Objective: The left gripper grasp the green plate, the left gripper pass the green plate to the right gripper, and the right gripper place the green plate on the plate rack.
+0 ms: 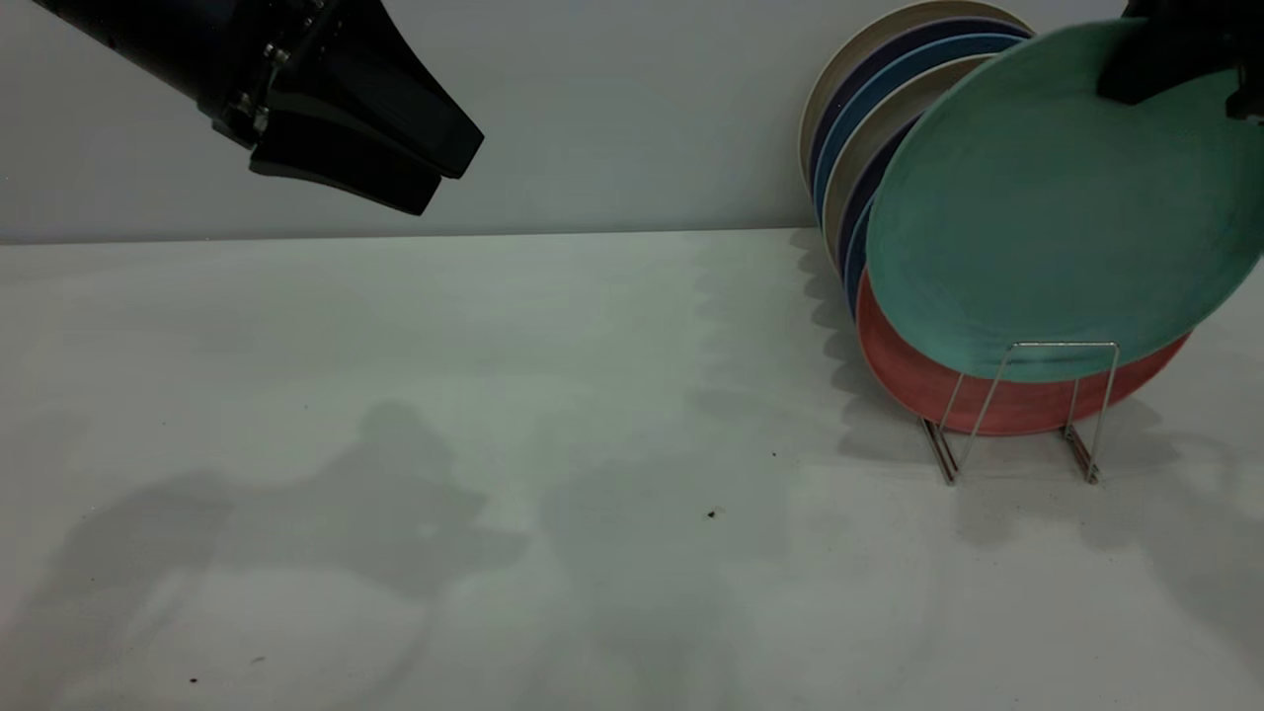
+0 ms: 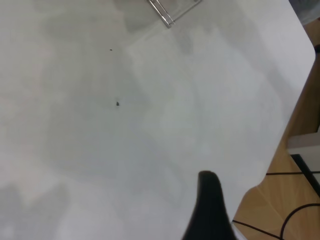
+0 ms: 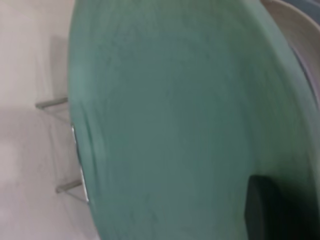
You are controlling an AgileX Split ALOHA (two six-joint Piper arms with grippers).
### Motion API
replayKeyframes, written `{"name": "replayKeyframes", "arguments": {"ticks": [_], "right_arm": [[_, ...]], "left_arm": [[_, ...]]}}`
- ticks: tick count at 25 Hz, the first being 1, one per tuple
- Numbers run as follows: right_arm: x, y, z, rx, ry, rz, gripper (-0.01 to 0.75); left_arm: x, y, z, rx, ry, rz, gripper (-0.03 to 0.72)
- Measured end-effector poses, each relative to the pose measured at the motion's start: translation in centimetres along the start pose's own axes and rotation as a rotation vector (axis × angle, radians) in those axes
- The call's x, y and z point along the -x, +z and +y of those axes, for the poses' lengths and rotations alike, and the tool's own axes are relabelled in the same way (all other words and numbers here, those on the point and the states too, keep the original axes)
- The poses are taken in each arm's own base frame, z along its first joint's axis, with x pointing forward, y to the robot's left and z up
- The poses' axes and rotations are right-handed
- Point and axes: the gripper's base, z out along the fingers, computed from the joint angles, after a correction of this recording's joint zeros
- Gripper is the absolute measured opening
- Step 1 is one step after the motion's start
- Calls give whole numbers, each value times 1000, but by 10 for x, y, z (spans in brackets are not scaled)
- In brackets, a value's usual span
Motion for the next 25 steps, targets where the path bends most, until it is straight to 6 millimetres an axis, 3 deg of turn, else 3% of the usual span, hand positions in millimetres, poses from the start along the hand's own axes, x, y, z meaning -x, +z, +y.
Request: {"name": "replayKeyframes", "arguments": {"ticks": [4, 10, 15, 18, 21, 25], "right_arm": [[2, 0, 0, -3, 57, -26, 169], [3, 0, 1, 13, 76, -36, 354], [9, -8, 2, 34, 138, -82, 390], [20, -31, 1, 52, 185, -149, 390], [35, -66, 3, 104, 274, -249, 390], [56, -131, 16, 241, 511, -354, 390]], "left_arm": [[0, 0, 1, 9, 0, -5, 592], [0, 0, 1, 9, 0, -5, 592], [0, 0, 1, 9, -2, -5, 592], [0, -1, -1, 6, 2, -3, 592], [2, -9, -12, -15, 15, 2, 592], [6, -47, -46, -45, 53, -28, 592]]}}
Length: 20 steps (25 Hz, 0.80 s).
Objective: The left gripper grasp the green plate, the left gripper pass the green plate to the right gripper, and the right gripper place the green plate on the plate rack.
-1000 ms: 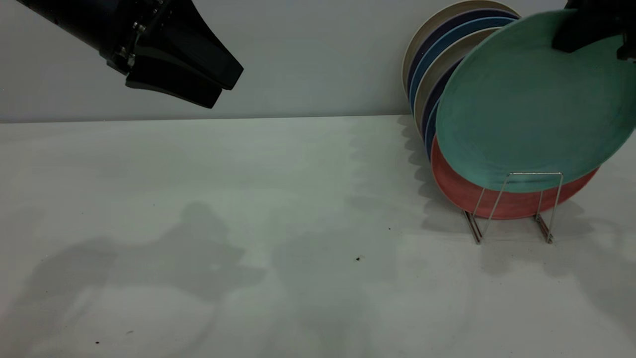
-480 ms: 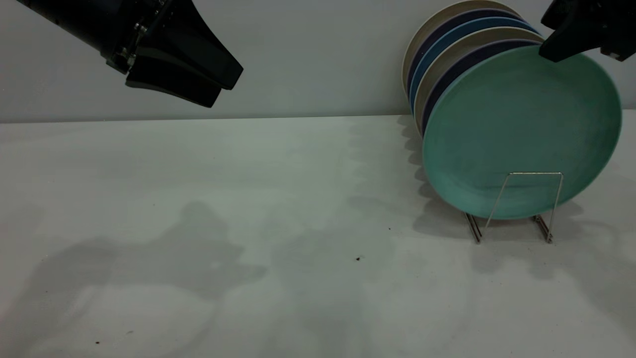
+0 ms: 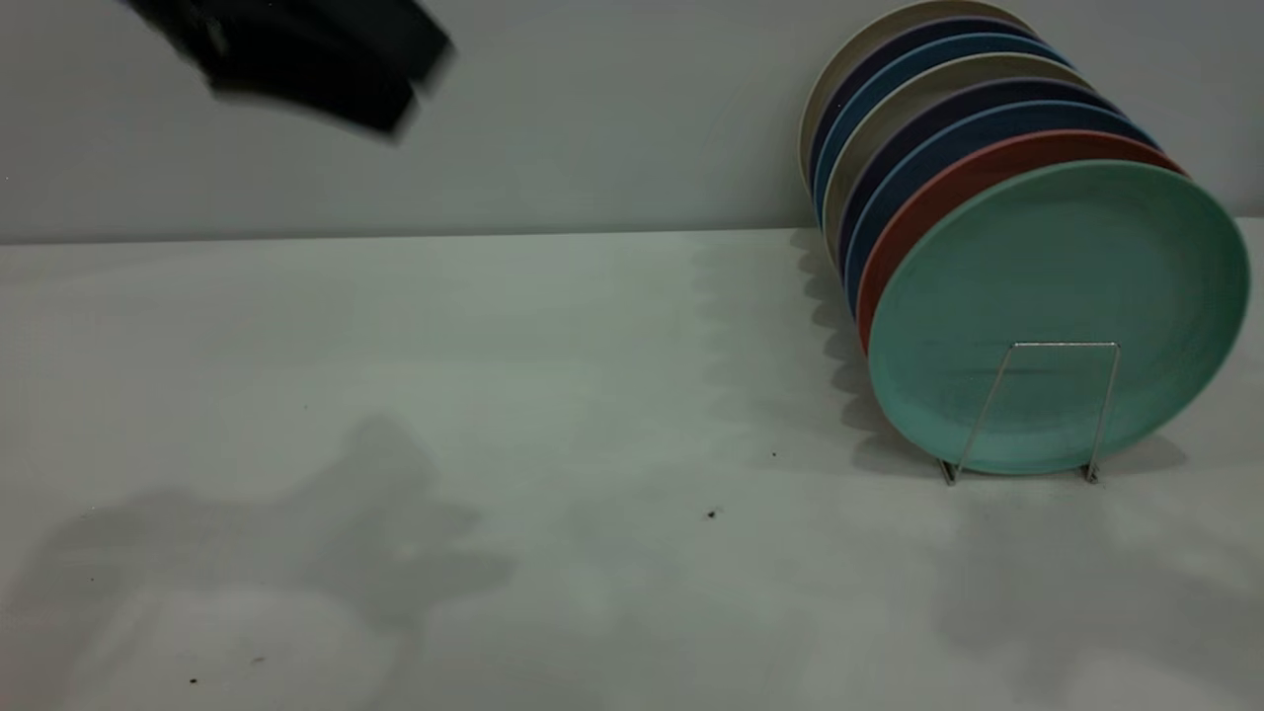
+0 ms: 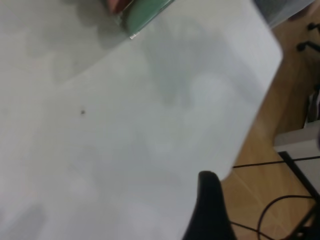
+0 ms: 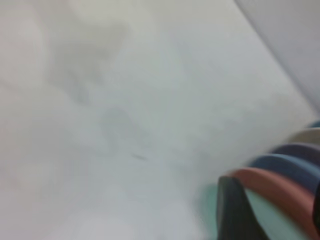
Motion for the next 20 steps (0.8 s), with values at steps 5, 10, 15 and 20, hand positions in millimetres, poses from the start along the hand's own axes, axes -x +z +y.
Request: {"name": "replayKeyframes", "arguments": {"ticks": [5, 10, 15, 20], "right_arm": [[7, -67, 54, 57, 277, 82, 390], [-15, -109, 86, -154, 514, 171, 390], [-70, -123, 119, -354, 628, 279, 390], [-131, -116, 148, -487, 686, 376, 390]], "left_arm": [[-7, -64, -60, 135, 70, -69, 592], [-37, -111, -115, 438, 129, -55, 592], [-65, -141, -147, 675, 33, -111, 592], [-98, -140, -152, 752, -70, -116, 592]]}}
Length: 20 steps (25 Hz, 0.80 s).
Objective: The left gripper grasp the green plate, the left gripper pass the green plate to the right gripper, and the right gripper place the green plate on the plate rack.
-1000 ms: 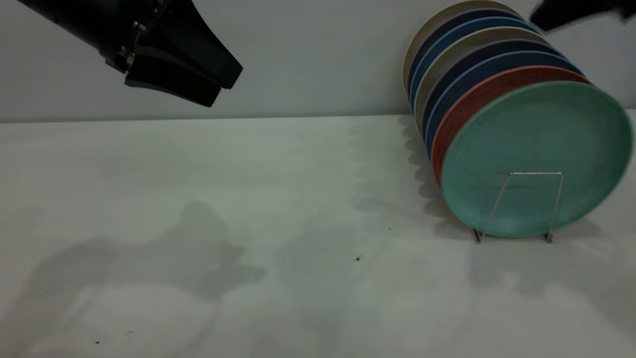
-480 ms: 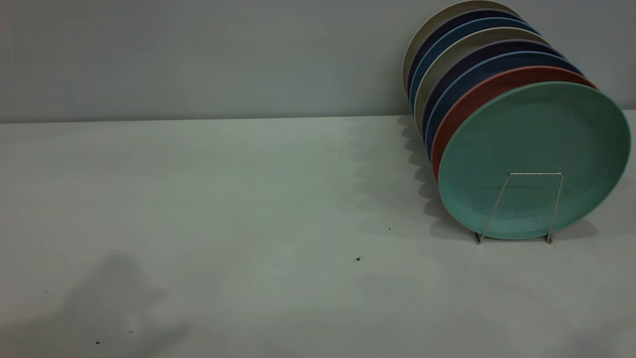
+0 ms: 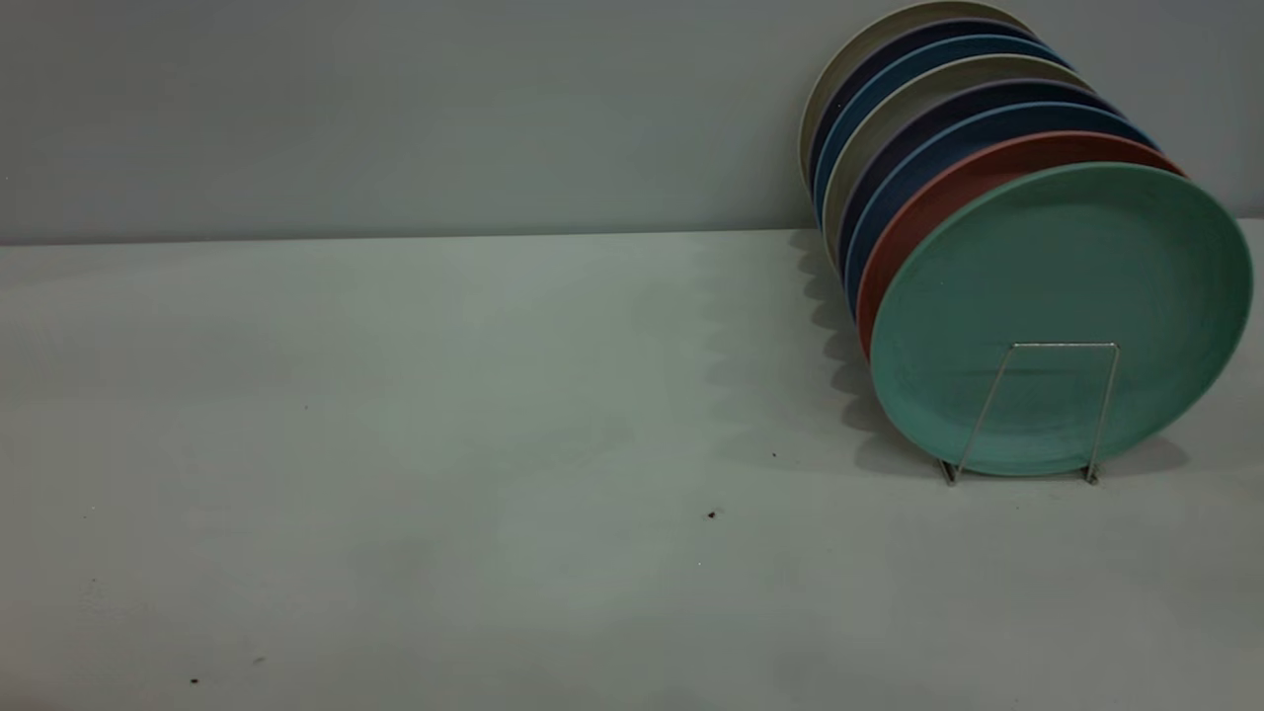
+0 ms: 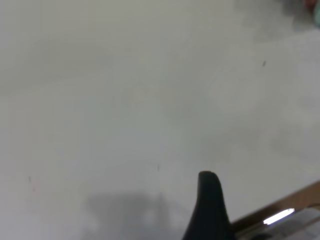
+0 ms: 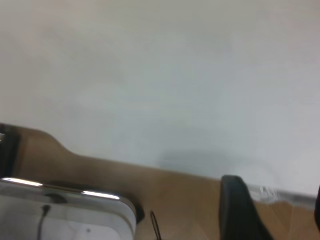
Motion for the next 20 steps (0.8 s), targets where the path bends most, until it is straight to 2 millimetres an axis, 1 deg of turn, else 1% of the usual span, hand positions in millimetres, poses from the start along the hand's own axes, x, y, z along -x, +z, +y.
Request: {"name": "replayKeyframes", "arguments": {"ticks": [4, 5, 9, 13, 17, 20], "right_arm": [[-31, 20, 1, -21, 35, -47, 390], [-36, 23, 2, -20, 36, -53, 390], [-44, 18, 3, -27, 37, -143, 390], [-53, 9, 4, -34, 38, -229, 390], [-60, 3, 4, -39, 38, -297, 390], [-62, 1, 5, -40, 39, -317, 390]], "left_arm": [[-36, 20, -2, -9, -37, 88, 592], [-45, 26, -3, -15, -47, 115, 592], [-83, 47, -3, 4, -58, 219, 592], [-115, 57, -1, 56, -46, 287, 592], [-137, 63, -4, 64, -68, 289, 592], [-150, 68, -6, 76, -73, 256, 592]]}}
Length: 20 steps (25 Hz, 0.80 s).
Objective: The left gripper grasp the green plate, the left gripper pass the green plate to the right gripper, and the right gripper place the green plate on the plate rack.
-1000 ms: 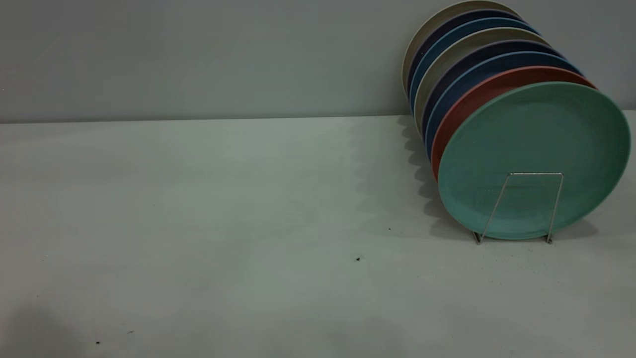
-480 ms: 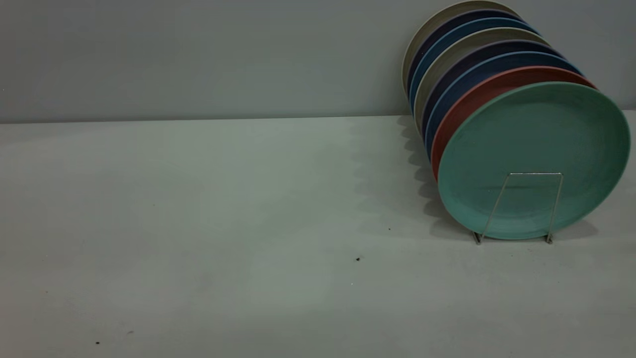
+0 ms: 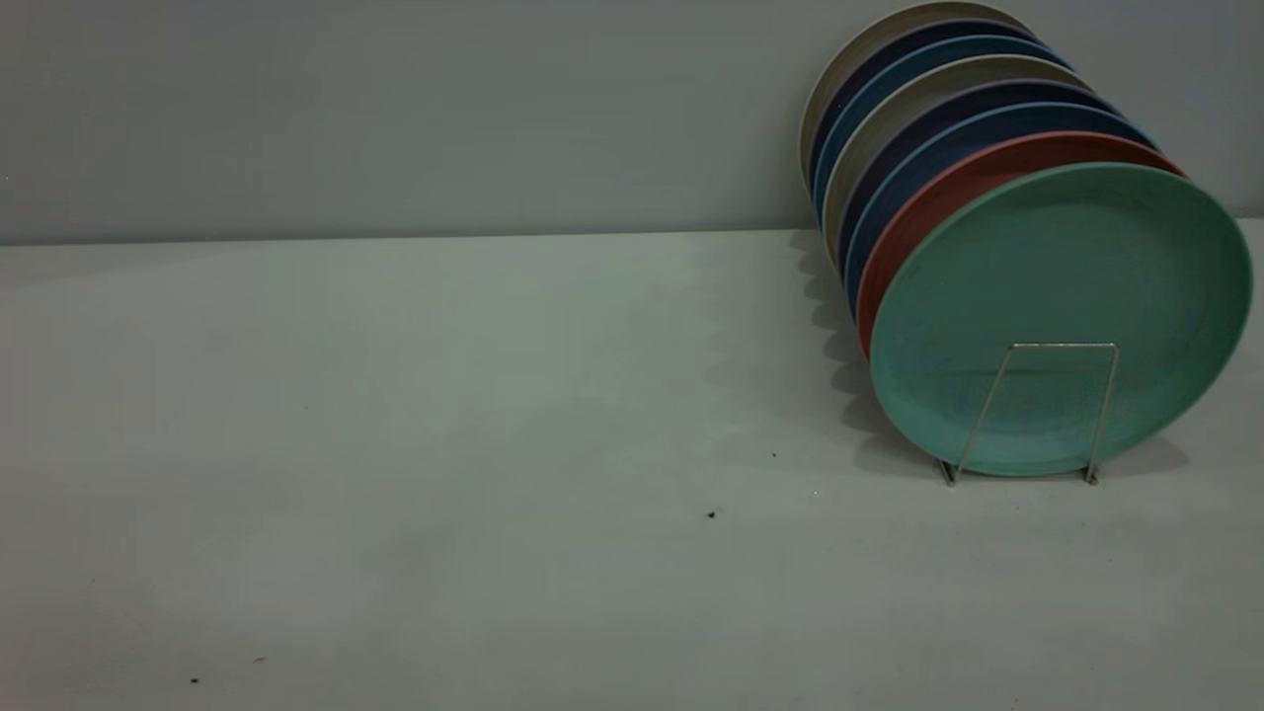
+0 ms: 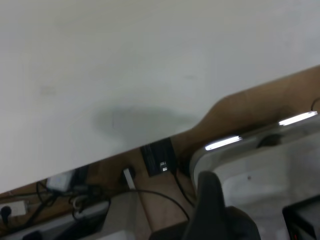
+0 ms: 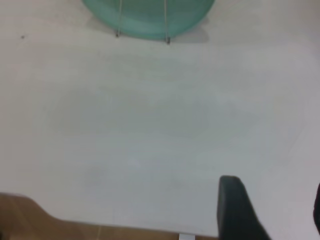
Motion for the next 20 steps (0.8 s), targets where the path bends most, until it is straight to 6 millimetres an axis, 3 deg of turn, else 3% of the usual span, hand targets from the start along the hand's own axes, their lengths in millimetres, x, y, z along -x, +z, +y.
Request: {"name": "replayKeyframes", "arguments": {"ticks": [3, 13, 20], "right_arm": [[0, 0, 0, 0, 0, -1, 390], [-1, -1, 0, 0, 0, -6, 390], [-12, -15, 0, -8, 2, -131, 390]], "left_arm": [[-11, 5, -2, 4, -9, -17, 592], [-31, -10, -8, 42, 13, -198, 592], [-47, -19, -12, 68, 30, -327, 592]]}}
